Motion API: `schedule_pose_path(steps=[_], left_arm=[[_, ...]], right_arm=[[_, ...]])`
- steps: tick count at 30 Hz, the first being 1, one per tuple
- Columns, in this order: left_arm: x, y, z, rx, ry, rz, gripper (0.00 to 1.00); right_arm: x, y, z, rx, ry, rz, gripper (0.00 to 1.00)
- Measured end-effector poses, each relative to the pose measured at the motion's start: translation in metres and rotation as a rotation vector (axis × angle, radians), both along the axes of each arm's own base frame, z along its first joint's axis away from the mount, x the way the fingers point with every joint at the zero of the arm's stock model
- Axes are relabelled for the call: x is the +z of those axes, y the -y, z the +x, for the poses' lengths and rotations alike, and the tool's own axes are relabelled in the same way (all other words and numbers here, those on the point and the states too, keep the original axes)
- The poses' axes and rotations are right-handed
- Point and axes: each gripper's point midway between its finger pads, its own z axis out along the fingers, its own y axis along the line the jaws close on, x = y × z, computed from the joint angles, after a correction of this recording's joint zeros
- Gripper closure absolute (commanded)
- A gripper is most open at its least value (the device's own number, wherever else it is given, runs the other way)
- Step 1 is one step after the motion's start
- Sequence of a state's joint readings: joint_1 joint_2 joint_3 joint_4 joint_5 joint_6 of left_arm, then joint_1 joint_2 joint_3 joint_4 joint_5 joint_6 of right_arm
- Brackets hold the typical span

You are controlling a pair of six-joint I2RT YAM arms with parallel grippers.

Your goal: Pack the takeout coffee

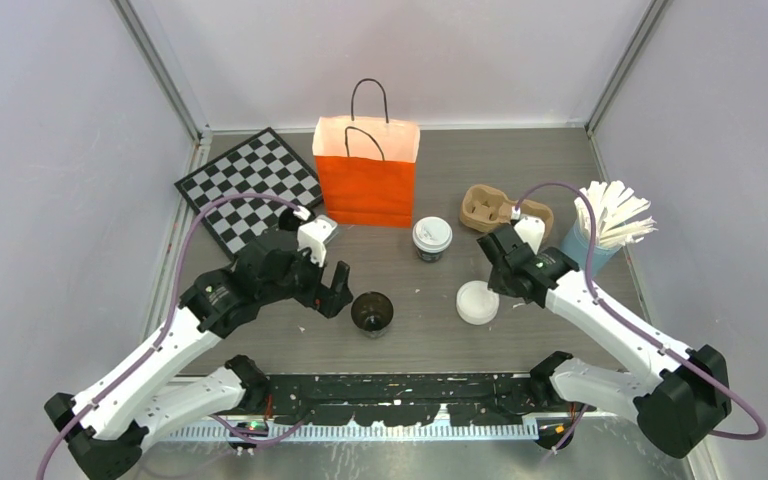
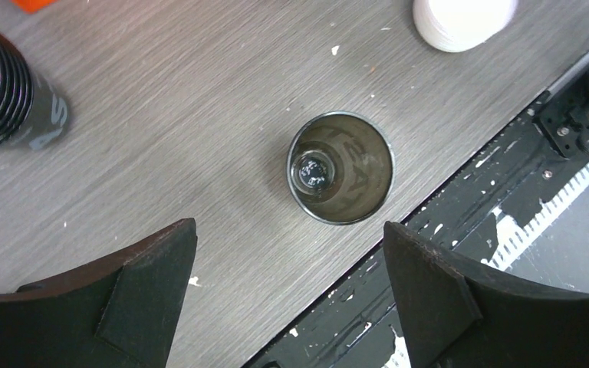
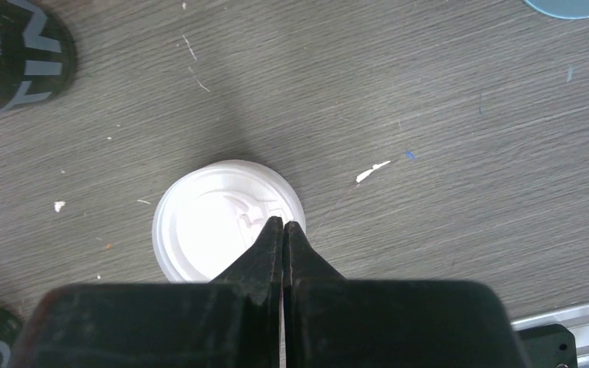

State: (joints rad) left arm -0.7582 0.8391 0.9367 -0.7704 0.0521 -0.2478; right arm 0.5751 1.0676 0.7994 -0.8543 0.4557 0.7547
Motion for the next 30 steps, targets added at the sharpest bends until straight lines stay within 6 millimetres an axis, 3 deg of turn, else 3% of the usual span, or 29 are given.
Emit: schedule_pose_path(steps=[1,5,9,18,30], left_arm=[[0.003,0.002,-0.001,-0.017,0.012,-0.014,0.09],[0.015,0.011,-0.006,-0.084,0.045,-0.066,0.09],[0.019,0.019,-0.011,-0.147,0.048,-0.093,0.09],[0.006,0.022,-0.016,-0.195,0.007,-0.061,0.1],[-0.001,0.02,-0.02,-0.212,-0.005,-0.044,0.11]], right_arm=[[0.002,-0.001,0.0,0.002,0.004,0.004,1.0],[0.009,-0.001,0.001,0.007,0.022,0.017,0.78],[0.005,-0.001,0.001,0.011,0.006,0.002,0.71],[-0.033,-0.008,-0.002,0.041,-0.153,-0.058,0.69],[-0.038,-0.005,-0.001,0.035,-0.172,-0.07,0.7]])
